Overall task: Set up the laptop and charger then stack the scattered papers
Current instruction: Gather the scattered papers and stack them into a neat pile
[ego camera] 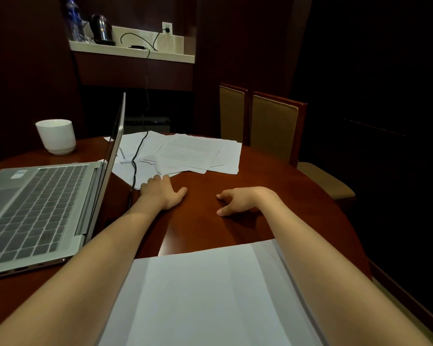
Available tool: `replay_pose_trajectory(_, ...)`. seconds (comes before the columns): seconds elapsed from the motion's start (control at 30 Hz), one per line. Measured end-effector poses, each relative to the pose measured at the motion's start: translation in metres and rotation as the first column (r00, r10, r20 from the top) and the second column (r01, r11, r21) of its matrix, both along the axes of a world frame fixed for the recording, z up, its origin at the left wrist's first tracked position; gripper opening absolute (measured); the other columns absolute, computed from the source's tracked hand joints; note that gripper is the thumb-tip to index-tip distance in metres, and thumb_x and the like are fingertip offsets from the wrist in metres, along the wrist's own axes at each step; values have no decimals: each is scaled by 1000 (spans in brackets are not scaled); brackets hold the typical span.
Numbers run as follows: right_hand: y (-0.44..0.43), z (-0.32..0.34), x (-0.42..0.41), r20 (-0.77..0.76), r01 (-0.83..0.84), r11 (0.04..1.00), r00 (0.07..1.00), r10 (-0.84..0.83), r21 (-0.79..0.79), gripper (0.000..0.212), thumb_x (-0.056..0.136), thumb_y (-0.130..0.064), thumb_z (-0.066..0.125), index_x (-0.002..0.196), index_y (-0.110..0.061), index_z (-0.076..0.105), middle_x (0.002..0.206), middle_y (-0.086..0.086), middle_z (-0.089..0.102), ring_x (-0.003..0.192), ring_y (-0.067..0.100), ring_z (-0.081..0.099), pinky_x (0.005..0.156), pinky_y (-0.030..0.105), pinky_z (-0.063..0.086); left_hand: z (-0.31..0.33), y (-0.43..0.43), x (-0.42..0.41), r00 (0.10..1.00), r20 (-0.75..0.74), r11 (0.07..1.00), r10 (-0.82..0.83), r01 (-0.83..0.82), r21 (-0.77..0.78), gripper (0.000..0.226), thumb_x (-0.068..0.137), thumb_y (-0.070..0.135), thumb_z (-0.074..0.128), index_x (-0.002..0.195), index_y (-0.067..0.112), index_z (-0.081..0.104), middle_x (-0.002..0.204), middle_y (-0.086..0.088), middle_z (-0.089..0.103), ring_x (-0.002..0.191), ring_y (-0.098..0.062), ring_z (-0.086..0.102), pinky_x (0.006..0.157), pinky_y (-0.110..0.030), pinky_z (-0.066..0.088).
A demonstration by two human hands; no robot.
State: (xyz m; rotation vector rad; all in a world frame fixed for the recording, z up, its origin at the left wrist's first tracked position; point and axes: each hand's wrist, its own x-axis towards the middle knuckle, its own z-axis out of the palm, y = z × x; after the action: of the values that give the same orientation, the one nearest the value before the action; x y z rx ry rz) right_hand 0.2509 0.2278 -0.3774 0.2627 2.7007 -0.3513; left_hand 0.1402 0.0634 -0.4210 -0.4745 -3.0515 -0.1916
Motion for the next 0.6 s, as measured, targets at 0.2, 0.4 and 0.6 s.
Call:
replay_pose_trajectory(0.2,3,5,1,-67,26,1000,997,-27,-15,52,96,-29,51,145,-22,34,149,4,34,136,27,34,108,38,33,17,4,10,983,-109,985,-149,138,-101,57,90,51,42,125,7,47,116,-12,60,108,-29,56,81,-33,44)
replay_pose_trajectory(0.4,-1,2,-14,-407,172,984,896,-179,-54,33,94,-19,47,125,-14,55,123,8,57,106,24,56,82,30,46,23,13,32,937,-146,928,-318,277,-249,37,91,33,41,113,8,58,112,-12,62,104,-29,57,78,-32,44)
replay_pose_trajectory(0.6,-24,-16,-43,-312,-31,993,948,64,111,55,96,-31,45,147,-22,26,153,5,24,139,28,26,109,47,26,0,1,22,969,-94,972,-229,222,-78,54,95,38,33,143,15,26,145,-20,28,133,-33,30,108,-43,24)
